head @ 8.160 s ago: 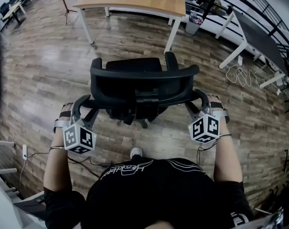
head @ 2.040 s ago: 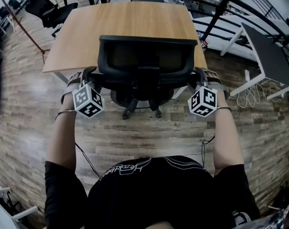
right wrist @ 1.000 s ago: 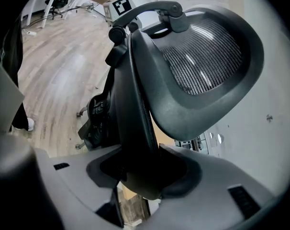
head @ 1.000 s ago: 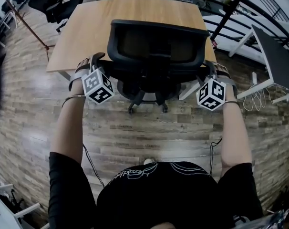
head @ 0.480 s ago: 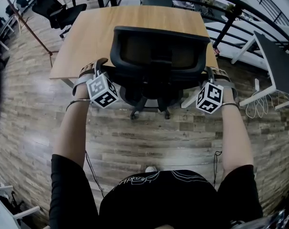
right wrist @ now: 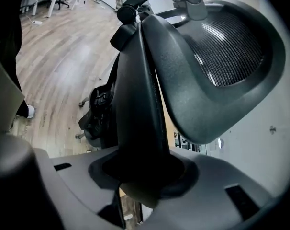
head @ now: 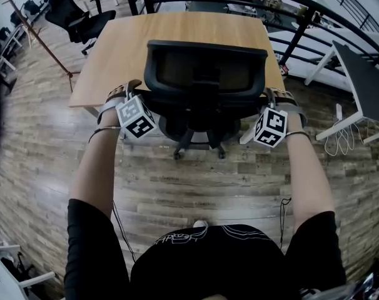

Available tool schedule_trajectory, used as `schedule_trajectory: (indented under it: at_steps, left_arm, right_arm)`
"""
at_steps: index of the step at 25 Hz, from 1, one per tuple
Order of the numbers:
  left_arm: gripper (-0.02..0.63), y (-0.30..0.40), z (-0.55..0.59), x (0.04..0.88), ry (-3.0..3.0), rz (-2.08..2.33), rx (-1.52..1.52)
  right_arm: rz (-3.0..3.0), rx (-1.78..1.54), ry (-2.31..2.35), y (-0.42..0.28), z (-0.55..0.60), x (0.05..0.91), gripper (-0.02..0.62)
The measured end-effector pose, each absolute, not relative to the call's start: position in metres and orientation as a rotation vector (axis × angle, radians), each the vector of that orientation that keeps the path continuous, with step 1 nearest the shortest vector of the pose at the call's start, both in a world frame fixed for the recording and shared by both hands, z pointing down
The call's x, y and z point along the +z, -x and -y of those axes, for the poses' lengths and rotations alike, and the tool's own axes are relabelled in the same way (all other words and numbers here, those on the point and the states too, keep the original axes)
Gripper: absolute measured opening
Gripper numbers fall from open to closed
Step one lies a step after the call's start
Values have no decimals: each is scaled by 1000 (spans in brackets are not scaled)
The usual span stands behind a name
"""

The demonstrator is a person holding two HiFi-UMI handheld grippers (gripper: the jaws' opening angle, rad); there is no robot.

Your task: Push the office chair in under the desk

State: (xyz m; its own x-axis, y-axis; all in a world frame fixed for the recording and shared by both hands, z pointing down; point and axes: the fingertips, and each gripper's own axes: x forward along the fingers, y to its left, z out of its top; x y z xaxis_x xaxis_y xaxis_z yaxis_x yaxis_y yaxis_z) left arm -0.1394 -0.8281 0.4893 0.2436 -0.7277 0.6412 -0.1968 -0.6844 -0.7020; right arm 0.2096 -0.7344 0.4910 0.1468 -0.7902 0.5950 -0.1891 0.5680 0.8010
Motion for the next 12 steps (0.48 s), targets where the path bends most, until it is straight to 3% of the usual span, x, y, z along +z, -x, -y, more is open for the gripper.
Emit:
schedule_trajectory:
  at_steps: [4,6,12]
  left_arm:
    - [230,144,826,495,2040,-809,-1519]
    - [230,145,823,493,2054,-800,-1537]
    - [270,164,808,475,2126,-919,-1494]
  right_arm:
    - [1387,-515,-912,-208,731,496,195]
    - [1419,-454,-933,-207,728,491,267]
    - [1497,-398,-994,-216,701,454,290]
